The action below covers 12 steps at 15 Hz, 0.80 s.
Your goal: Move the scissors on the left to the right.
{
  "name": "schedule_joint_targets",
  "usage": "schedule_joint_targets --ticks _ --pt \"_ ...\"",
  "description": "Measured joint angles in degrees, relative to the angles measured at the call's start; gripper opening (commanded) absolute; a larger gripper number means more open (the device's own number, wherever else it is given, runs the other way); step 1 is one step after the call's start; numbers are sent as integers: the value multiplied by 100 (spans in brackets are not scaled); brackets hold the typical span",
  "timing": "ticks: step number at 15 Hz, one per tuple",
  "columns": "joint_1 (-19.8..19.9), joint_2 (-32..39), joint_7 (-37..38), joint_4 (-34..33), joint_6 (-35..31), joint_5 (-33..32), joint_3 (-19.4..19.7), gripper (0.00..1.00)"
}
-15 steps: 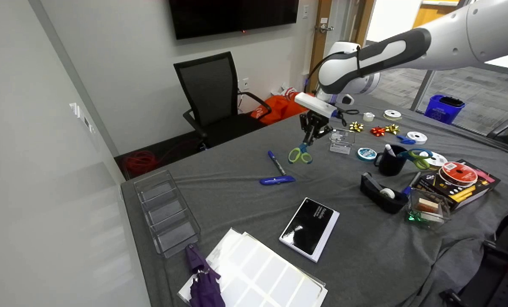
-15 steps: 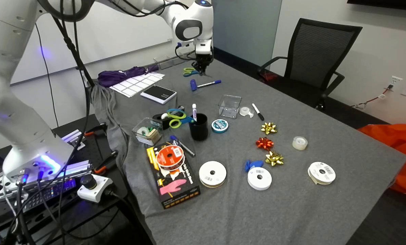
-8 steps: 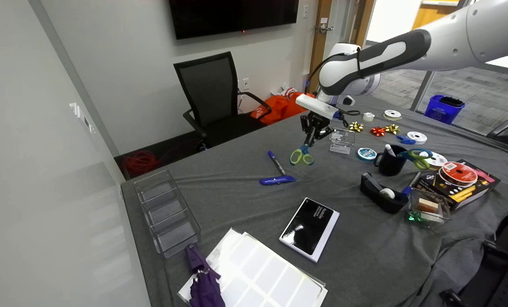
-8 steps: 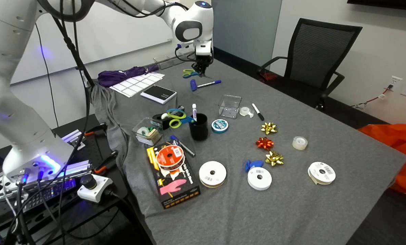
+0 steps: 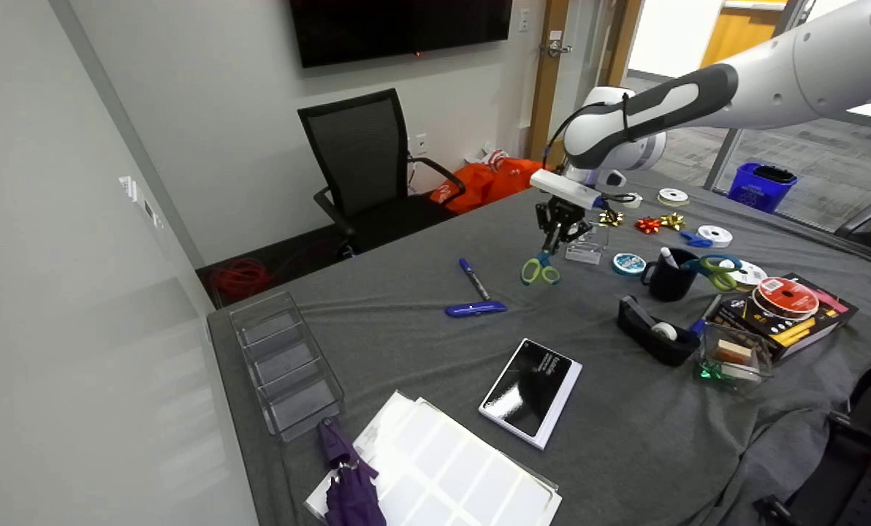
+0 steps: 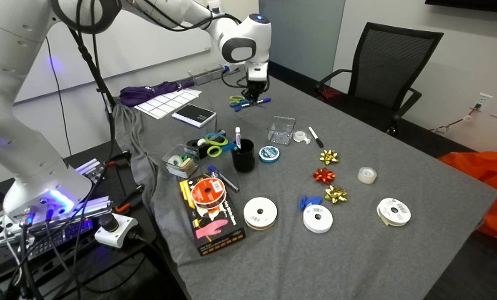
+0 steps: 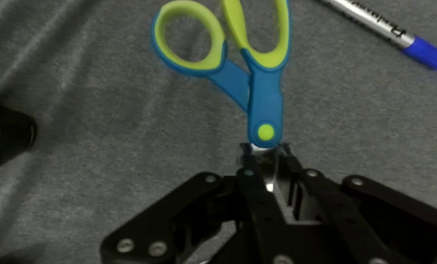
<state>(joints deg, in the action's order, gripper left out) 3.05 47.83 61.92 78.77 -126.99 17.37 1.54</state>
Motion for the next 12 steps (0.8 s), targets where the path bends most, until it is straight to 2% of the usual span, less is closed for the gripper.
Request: schedule_joint_targets --ticks 5,12 --pt "293 153 -497 30 14 35 13 5" --pt "238 229 -743 170 -28 35 13 5"
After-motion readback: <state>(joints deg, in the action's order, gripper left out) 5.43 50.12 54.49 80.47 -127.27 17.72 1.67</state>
